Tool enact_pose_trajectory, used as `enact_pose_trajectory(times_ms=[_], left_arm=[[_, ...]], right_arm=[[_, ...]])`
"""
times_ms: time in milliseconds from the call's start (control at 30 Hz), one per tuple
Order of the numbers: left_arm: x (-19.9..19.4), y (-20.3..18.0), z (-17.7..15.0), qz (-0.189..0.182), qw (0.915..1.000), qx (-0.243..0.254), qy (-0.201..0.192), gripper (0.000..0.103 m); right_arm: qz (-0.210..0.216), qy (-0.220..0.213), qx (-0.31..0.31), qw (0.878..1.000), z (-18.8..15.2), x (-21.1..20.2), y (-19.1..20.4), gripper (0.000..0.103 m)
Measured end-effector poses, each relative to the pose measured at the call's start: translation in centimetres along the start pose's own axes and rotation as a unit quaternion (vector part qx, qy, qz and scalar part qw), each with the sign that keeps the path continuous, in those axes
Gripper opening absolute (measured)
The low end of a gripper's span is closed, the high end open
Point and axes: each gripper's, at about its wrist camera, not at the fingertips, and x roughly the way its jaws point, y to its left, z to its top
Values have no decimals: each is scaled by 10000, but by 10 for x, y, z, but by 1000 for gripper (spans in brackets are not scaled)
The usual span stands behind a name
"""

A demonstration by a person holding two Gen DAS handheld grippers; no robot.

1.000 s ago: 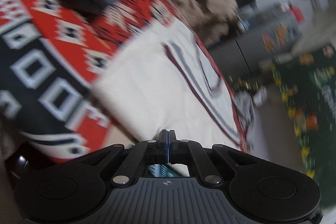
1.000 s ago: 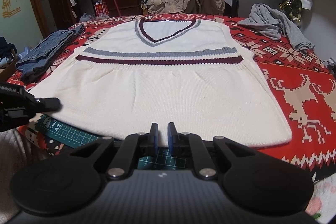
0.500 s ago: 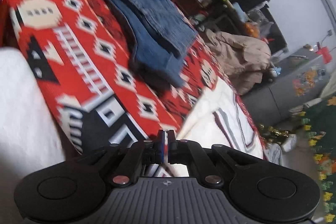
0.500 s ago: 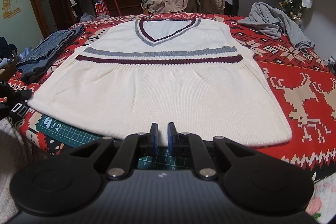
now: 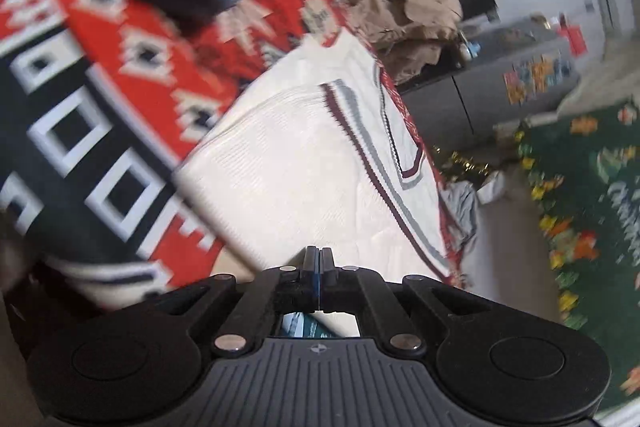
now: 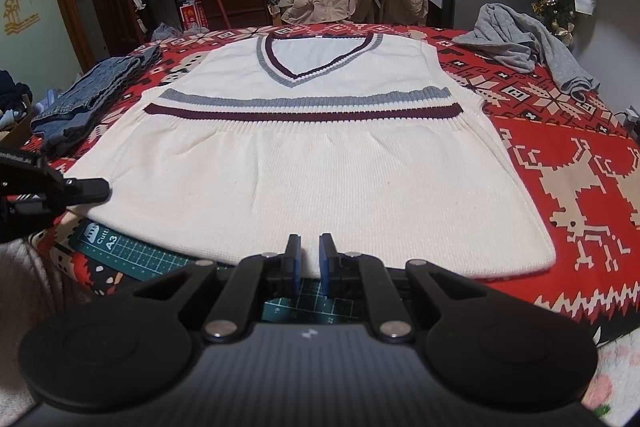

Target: Fold clothes

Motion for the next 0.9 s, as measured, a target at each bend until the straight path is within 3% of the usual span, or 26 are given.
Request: enact_pose_trajectory(times_ms=[200,400,533,667,800,900], left_arm=[[-19,-4,-8,287,9993,147,206,1],[-14,-22,4,1,9986,502,-167,1],[-10,-24,16,202,9966,692,-394,1],[-17,2,23,470,9972,207,-537,1],[-35,30,24,301,9958,-463,-731,1],[-41,31,24,326,9952,-471,-799,1]], right_arm=[[8,23,23,10000,1,0,-1,10],[206,-64,-39,9998,8,-8,4,11],[634,-208,-388,9970,19,-7,30,11],[1110,-218,-758,9907,27,5,65,10],[1454,-135,-1224,9817,29,26,105,10],[1595,-91,-1336,9781,30,40,125,10]])
